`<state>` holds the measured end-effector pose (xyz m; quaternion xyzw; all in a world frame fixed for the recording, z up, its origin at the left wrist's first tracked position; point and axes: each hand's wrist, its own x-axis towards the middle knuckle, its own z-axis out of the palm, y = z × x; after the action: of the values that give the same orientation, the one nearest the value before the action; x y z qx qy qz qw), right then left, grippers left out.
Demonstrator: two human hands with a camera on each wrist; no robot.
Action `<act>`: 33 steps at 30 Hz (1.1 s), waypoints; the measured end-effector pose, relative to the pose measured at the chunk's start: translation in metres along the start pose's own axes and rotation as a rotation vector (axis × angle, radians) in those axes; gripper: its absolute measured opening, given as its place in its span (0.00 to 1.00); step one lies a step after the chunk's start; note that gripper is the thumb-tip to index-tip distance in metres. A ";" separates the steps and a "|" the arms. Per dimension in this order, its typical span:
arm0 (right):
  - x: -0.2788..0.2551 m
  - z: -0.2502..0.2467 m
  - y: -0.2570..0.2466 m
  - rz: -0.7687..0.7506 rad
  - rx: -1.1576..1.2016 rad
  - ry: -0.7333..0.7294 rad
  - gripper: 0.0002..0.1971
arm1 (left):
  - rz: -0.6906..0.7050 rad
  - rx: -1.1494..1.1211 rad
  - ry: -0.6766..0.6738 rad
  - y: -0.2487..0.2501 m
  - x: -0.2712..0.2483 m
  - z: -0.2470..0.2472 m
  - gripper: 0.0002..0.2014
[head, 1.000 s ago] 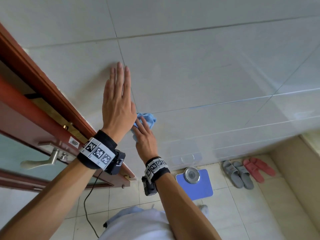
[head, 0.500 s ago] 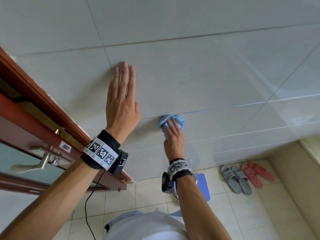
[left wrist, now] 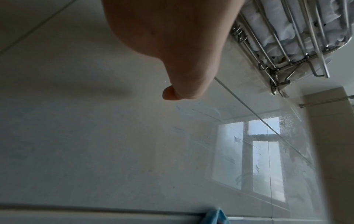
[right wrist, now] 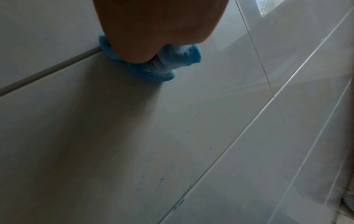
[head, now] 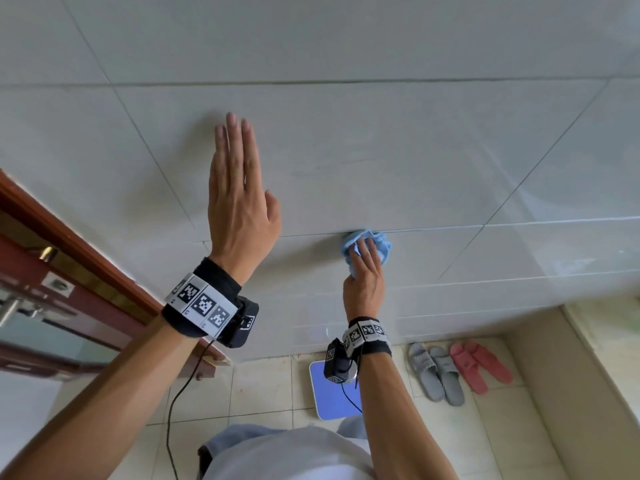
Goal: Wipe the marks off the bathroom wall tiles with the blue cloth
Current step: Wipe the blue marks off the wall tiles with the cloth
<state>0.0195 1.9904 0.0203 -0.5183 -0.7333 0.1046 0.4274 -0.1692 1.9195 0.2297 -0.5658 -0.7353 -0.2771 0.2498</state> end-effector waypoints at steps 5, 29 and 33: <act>0.012 -0.018 0.033 -0.066 0.000 -0.048 0.36 | -0.031 -0.003 0.018 0.035 -0.006 0.008 0.46; 0.122 -0.145 0.176 0.719 0.498 0.394 0.27 | 0.101 0.050 0.047 0.181 0.059 0.012 0.41; 0.092 -0.112 0.140 0.703 0.436 0.271 0.25 | 0.091 0.094 0.055 0.186 0.067 0.018 0.40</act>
<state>0.1865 2.0976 0.0527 -0.6431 -0.4103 0.3272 0.5577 -0.0058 2.0161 0.2856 -0.5784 -0.7141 -0.2460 0.3083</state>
